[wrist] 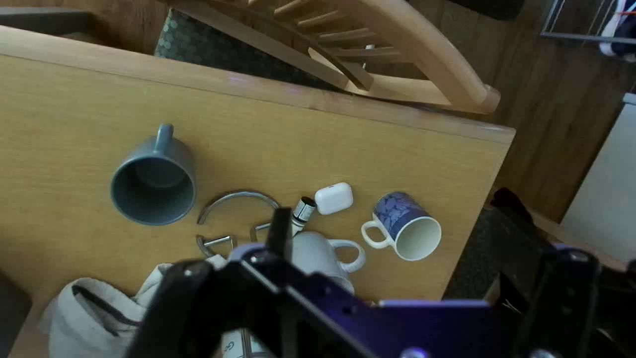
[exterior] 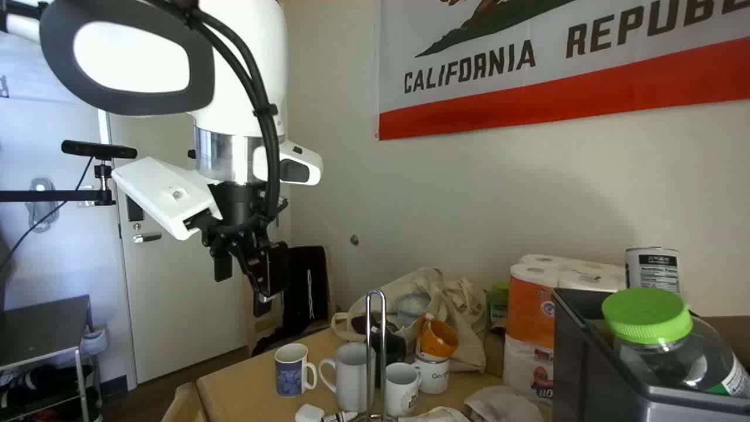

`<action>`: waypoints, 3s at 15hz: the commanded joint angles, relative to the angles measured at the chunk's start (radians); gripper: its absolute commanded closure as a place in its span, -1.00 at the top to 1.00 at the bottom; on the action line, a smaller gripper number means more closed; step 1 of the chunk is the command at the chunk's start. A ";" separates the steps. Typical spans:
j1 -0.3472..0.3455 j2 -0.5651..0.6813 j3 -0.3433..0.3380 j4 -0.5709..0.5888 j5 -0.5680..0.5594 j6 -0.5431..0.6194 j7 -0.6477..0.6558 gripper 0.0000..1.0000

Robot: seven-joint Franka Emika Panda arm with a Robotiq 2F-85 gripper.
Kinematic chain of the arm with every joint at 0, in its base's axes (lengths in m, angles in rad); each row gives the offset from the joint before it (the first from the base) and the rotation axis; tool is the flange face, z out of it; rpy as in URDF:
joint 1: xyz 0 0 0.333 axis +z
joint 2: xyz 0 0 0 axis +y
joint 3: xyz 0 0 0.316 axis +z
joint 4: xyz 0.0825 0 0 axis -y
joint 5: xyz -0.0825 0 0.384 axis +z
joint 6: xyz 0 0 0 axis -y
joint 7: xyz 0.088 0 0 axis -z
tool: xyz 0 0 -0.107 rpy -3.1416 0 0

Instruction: Take the white and yellow mug out of the white mug and put it on the table

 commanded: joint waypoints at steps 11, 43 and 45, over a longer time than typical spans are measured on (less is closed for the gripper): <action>0.069 0.278 0.185 0.146 0.012 0.382 -0.007 1.00; -0.110 1.064 0.436 0.737 0.036 0.761 -0.214 1.00; -0.127 1.128 0.452 0.801 0.008 0.757 -0.219 1.00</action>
